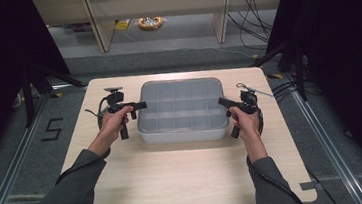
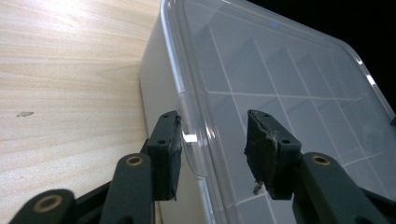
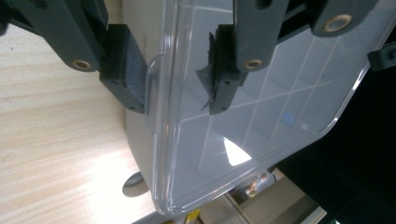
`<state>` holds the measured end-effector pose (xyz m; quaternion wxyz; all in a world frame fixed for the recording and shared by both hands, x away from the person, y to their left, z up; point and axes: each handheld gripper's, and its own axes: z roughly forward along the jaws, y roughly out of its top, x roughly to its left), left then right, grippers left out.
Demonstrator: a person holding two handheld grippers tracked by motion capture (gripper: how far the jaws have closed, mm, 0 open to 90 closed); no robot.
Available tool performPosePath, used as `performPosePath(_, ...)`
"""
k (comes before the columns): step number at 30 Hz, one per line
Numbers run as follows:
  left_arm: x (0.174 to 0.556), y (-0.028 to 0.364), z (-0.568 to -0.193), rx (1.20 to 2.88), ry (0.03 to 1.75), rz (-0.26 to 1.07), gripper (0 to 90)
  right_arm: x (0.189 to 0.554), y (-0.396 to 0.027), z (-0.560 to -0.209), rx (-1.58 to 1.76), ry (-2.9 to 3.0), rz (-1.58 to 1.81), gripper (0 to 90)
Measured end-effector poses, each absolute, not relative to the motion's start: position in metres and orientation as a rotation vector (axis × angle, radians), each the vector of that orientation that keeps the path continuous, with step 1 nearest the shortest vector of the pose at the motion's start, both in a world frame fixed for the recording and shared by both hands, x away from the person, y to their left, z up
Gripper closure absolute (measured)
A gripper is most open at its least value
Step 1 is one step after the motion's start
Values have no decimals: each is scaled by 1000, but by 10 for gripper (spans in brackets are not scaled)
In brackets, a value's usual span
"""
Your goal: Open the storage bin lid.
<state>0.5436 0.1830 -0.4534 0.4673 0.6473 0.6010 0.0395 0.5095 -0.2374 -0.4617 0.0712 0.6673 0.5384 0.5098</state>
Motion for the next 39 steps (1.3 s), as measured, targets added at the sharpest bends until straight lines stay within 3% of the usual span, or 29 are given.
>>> performPosePath(21, 525, 184, -424, 1533, 1420, 168, 647, 496, -243, -428, 1841, 1580, 1567, 659)
performPosePath(39, 503, 179, -402, 1565, 1333, 188, 644, 468, -249, -403, 1824, 1547, 1606, 667)
